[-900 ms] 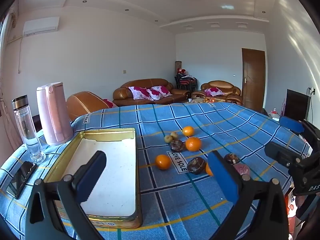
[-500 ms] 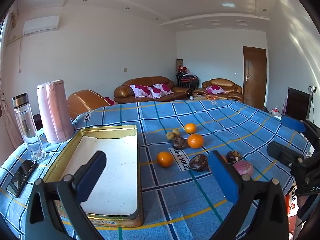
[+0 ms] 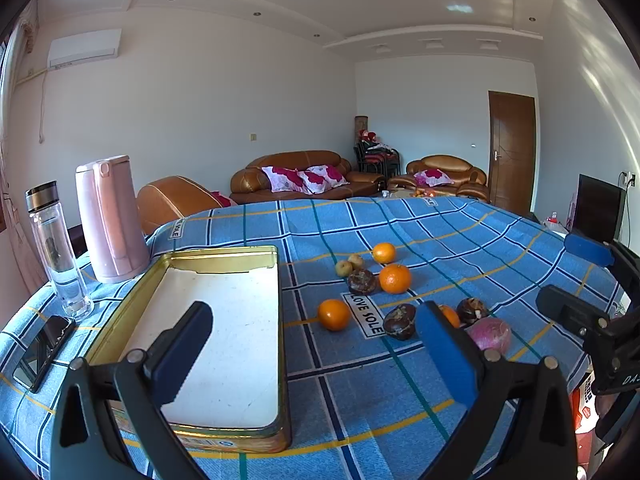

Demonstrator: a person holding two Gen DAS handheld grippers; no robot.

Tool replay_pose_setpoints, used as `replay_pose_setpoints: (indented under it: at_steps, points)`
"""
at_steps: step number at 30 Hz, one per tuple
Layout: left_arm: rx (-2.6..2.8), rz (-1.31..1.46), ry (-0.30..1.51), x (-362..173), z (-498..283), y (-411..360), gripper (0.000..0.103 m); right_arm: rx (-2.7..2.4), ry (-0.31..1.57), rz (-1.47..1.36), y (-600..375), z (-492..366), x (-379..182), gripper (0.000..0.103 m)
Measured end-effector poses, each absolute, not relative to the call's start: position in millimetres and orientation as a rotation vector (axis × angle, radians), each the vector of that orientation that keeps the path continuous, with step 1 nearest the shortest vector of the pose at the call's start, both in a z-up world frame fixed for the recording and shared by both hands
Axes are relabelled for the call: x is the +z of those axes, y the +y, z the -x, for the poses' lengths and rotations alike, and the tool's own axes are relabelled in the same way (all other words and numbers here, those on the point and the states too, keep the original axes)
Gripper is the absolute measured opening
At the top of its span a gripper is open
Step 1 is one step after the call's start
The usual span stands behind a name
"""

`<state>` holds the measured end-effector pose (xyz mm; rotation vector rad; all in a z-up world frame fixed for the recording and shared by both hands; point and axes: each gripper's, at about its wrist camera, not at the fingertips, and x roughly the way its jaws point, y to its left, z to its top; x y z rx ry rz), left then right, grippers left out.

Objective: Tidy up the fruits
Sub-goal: 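Move both tools toward the fruits on the blue checked tablecloth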

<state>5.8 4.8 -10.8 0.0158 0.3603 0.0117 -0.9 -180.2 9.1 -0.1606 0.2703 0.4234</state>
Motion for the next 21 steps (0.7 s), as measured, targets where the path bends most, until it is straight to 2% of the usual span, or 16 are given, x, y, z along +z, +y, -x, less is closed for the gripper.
replay_pose_setpoints:
  at_steps: [21]
  points:
    - [0.018, -0.017, 0.373, -14.5, -7.3, 9.3, 0.103, 0.424, 0.286, 0.159, -178.8, -1.8, 5.1, 0.102]
